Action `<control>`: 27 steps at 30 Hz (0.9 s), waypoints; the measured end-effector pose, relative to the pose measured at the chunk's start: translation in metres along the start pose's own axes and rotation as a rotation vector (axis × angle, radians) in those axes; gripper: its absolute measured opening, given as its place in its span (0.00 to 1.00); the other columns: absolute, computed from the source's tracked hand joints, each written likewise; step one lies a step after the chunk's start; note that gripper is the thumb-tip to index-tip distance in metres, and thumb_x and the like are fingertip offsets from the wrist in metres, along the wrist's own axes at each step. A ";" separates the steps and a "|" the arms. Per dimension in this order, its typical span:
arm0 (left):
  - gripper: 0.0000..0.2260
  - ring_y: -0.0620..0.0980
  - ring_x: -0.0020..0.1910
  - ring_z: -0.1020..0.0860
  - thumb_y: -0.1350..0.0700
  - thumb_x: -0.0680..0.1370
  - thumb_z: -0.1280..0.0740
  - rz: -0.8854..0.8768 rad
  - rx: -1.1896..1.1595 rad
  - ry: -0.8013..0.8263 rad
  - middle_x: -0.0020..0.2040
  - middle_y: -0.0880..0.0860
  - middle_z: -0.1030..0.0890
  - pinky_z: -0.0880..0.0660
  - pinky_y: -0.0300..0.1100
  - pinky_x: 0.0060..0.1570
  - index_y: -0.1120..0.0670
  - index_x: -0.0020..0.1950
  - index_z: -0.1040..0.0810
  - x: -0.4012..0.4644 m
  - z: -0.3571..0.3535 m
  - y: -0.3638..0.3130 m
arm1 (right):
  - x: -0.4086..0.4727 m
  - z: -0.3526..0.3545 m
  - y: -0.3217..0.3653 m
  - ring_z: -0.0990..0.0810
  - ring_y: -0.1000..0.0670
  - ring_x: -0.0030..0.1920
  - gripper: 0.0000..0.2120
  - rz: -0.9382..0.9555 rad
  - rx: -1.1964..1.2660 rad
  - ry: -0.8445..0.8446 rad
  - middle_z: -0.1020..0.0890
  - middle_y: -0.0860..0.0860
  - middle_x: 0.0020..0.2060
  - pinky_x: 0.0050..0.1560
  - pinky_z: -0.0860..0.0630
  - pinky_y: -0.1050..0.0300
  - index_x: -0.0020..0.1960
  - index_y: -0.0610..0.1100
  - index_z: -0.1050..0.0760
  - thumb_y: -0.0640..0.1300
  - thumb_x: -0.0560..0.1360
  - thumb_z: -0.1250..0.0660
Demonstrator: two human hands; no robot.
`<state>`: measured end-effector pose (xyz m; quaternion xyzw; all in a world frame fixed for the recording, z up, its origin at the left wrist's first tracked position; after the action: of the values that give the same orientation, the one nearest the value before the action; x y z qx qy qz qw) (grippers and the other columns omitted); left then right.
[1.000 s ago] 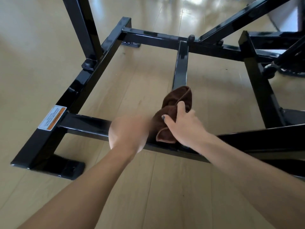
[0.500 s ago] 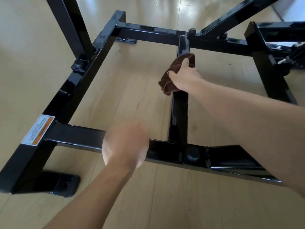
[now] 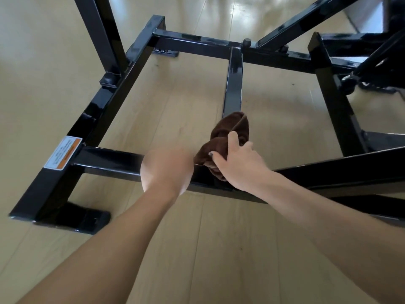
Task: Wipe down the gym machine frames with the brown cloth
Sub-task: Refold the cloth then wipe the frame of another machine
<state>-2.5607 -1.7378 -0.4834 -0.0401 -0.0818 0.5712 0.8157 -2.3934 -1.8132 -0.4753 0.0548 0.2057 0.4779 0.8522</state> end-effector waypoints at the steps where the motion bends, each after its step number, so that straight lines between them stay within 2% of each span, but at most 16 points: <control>1: 0.19 0.46 0.29 0.37 0.48 0.82 0.52 0.001 0.000 0.002 0.28 0.49 0.30 0.37 0.47 0.37 0.50 0.35 0.29 0.000 -0.001 0.000 | -0.006 -0.002 -0.002 0.24 0.36 0.48 0.29 0.000 0.008 0.015 0.30 0.38 0.55 0.47 0.30 0.47 0.73 0.49 0.48 0.66 0.82 0.46; 3: 0.19 0.47 0.29 0.37 0.48 0.82 0.50 -0.002 0.005 -0.004 0.29 0.49 0.29 0.37 0.47 0.38 0.50 0.36 0.28 0.001 -0.003 0.001 | -0.003 0.002 -0.004 0.25 0.37 0.46 0.31 -0.002 0.007 0.018 0.29 0.37 0.56 0.47 0.29 0.48 0.74 0.49 0.48 0.67 0.81 0.46; 6: 0.19 0.48 0.29 0.37 0.49 0.82 0.51 0.000 0.012 -0.005 0.29 0.49 0.30 0.36 0.47 0.38 0.50 0.35 0.29 0.003 -0.006 0.002 | 0.027 0.013 -0.001 0.22 0.33 0.56 0.36 -0.031 0.023 0.009 0.29 0.34 0.65 0.53 0.27 0.46 0.79 0.48 0.51 0.66 0.81 0.43; 8: 0.19 0.47 0.29 0.36 0.49 0.82 0.51 -0.003 0.006 -0.003 0.29 0.50 0.29 0.35 0.47 0.37 0.51 0.35 0.29 0.003 -0.005 0.002 | 0.045 0.023 0.005 0.23 0.33 0.58 0.36 -0.063 0.032 -0.003 0.31 0.33 0.67 0.55 0.27 0.46 0.80 0.48 0.51 0.65 0.81 0.42; 11: 0.19 0.48 0.29 0.35 0.52 0.83 0.52 -0.036 0.017 0.021 0.29 0.51 0.28 0.36 0.47 0.37 0.51 0.35 0.31 0.005 -0.006 0.002 | 0.044 0.025 0.009 0.24 0.34 0.56 0.32 -0.058 -0.014 0.001 0.31 0.33 0.66 0.56 0.26 0.45 0.79 0.50 0.48 0.64 0.82 0.43; 14: 0.17 0.50 0.28 0.35 0.56 0.83 0.54 -0.108 0.098 0.054 0.30 0.50 0.30 0.42 0.46 0.32 0.52 0.38 0.33 0.008 -0.004 -0.002 | 0.009 0.014 0.013 0.25 0.33 0.57 0.26 0.073 -0.167 -0.042 0.29 0.35 0.62 0.53 0.31 0.44 0.73 0.51 0.40 0.64 0.82 0.43; 16: 0.14 0.50 0.28 0.34 0.59 0.82 0.53 -0.170 0.142 0.091 0.31 0.50 0.30 0.43 0.46 0.30 0.53 0.42 0.32 0.008 -0.006 -0.004 | -0.016 0.007 0.014 0.25 0.36 0.56 0.24 0.137 -0.245 -0.070 0.28 0.38 0.59 0.51 0.35 0.45 0.70 0.51 0.37 0.65 0.82 0.44; 19: 0.10 0.51 0.29 0.32 0.64 0.81 0.48 -0.206 0.191 0.119 0.33 0.50 0.31 0.41 0.44 0.30 0.55 0.50 0.29 0.006 -0.006 -0.005 | -0.032 0.012 0.018 0.24 0.37 0.57 0.23 0.164 -0.278 -0.100 0.26 0.40 0.59 0.55 0.31 0.45 0.68 0.50 0.35 0.64 0.82 0.44; 21: 0.11 0.55 0.34 0.28 0.64 0.81 0.47 -0.220 0.211 0.140 0.38 0.52 0.25 0.37 0.45 0.34 0.56 0.55 0.27 0.006 -0.007 -0.005 | -0.042 0.016 0.027 0.24 0.39 0.56 0.21 0.213 -0.334 -0.137 0.26 0.40 0.59 0.55 0.31 0.45 0.66 0.50 0.34 0.63 0.82 0.43; 24: 0.12 0.59 0.48 0.20 0.61 0.82 0.46 -0.265 0.234 0.210 0.54 0.55 0.18 0.33 0.46 0.42 0.55 0.61 0.26 0.007 -0.012 -0.007 | -0.070 0.011 0.046 0.26 0.39 0.54 0.20 0.374 -0.437 -0.225 0.25 0.41 0.58 0.54 0.33 0.44 0.65 0.48 0.31 0.62 0.81 0.42; 25: 0.12 0.59 0.53 0.19 0.60 0.82 0.45 -0.266 0.217 0.223 0.56 0.55 0.18 0.32 0.46 0.43 0.54 0.62 0.25 0.009 -0.013 -0.006 | -0.078 0.009 0.050 0.26 0.39 0.54 0.20 0.428 -0.476 -0.236 0.24 0.41 0.58 0.55 0.33 0.44 0.64 0.48 0.30 0.61 0.81 0.41; 27: 0.11 0.60 0.56 0.19 0.58 0.82 0.43 -0.245 0.190 0.278 0.58 0.55 0.18 0.30 0.47 0.45 0.52 0.61 0.25 0.014 -0.015 -0.002 | -0.091 0.011 0.054 0.26 0.39 0.54 0.20 0.506 -0.532 -0.218 0.24 0.42 0.57 0.54 0.33 0.45 0.65 0.48 0.30 0.61 0.81 0.41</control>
<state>-2.5512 -1.7249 -0.4967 -0.0312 0.0812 0.4619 0.8827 -2.4734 -1.8596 -0.4223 -0.0688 -0.0373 0.7014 0.7085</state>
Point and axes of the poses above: each hand's wrist, its own x-axis towards the middle knuckle, its own z-axis out of the back of the hand, y = z × x, the point moved 7 cm from there along x, towards the middle knuckle
